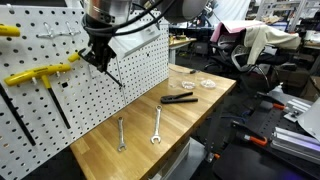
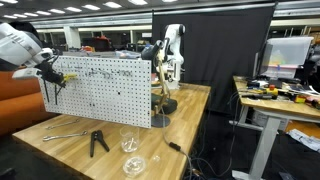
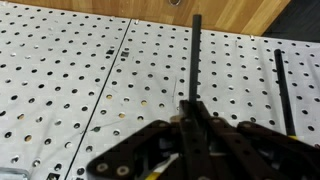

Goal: Place the black and yellow tool on the table on the peg board

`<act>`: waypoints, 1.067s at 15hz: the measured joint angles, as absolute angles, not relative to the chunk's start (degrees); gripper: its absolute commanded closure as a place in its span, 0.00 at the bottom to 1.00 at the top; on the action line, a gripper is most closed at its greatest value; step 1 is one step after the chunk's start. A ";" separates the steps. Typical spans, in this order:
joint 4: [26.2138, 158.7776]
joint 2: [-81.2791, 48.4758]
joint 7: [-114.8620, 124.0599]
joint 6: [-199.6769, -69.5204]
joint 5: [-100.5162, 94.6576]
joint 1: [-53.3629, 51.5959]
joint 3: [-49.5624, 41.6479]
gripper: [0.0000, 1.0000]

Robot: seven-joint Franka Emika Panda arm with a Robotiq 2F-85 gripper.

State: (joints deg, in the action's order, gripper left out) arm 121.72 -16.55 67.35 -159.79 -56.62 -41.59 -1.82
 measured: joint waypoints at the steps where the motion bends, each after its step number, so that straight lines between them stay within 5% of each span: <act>1: 121.72 -16.73 67.35 -159.79 -56.61 -41.60 -1.82 0.93; 16: 120.80 -15.69 88.79 -164.00 -72.62 -44.01 -3.80 0.98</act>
State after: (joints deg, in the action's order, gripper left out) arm 120.80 -15.69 88.79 -164.00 -72.62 -44.01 -3.80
